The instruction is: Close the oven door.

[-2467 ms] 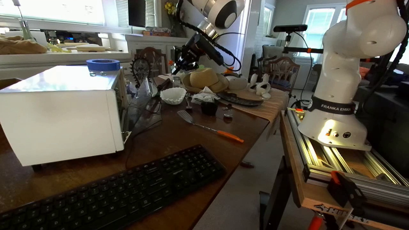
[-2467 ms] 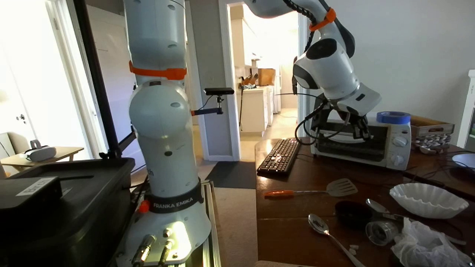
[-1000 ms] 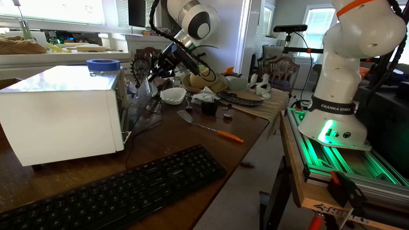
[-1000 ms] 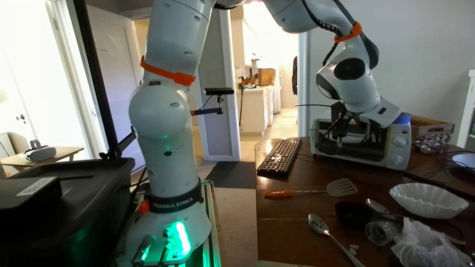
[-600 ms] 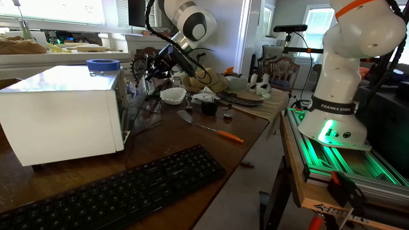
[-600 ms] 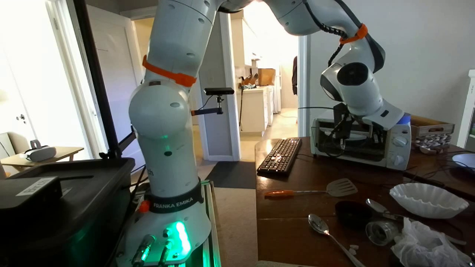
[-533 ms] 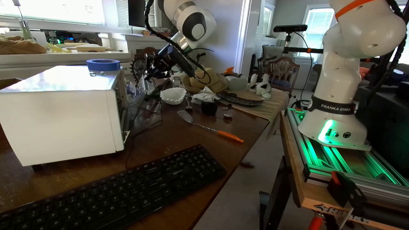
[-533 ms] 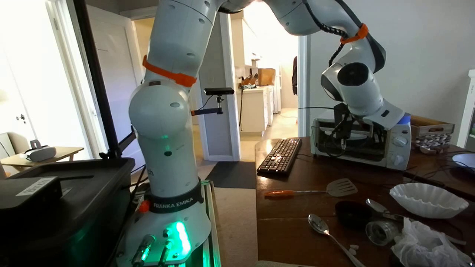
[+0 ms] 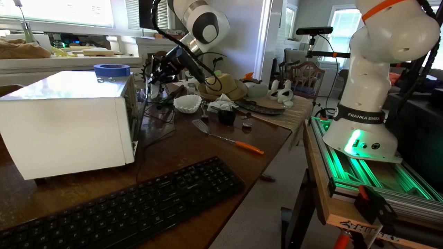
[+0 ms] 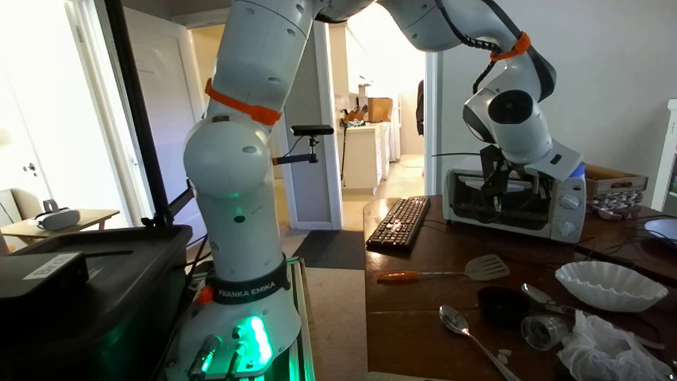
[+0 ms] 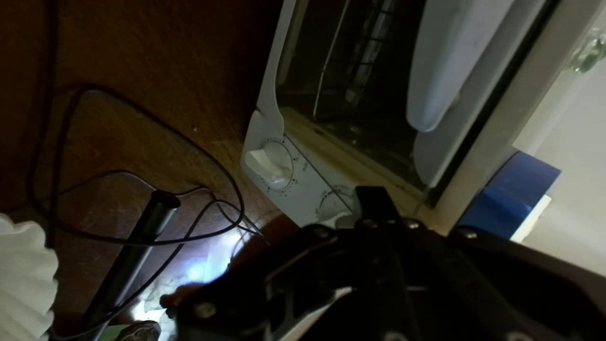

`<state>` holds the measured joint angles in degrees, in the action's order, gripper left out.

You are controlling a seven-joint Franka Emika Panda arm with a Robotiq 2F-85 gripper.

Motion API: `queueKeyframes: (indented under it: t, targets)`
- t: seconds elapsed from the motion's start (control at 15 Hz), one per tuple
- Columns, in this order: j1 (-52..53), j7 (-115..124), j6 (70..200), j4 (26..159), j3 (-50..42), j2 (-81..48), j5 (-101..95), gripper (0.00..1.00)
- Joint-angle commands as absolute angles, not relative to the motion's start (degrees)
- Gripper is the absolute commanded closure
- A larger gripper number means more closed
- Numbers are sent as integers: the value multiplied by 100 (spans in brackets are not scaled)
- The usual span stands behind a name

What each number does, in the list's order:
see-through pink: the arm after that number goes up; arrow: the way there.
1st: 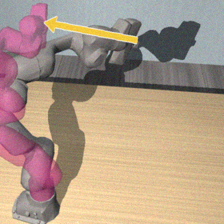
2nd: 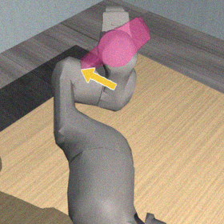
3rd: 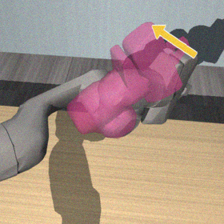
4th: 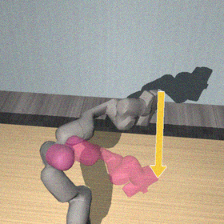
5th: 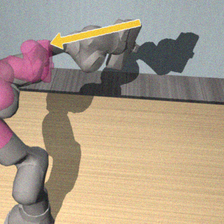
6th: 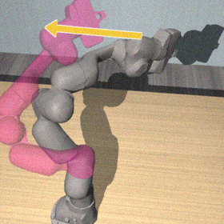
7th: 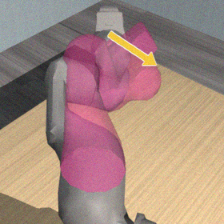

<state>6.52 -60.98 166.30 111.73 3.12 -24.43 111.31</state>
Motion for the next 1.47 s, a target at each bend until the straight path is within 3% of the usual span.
queueKeyframes:
  t: [0.0, 1.4]
  targets:
    - [679, -6454, 16490, 10895, 274, -2644, 11354, 100]
    - [699, -7093, 16069, 10659, 372, -2826, 11394, 100]
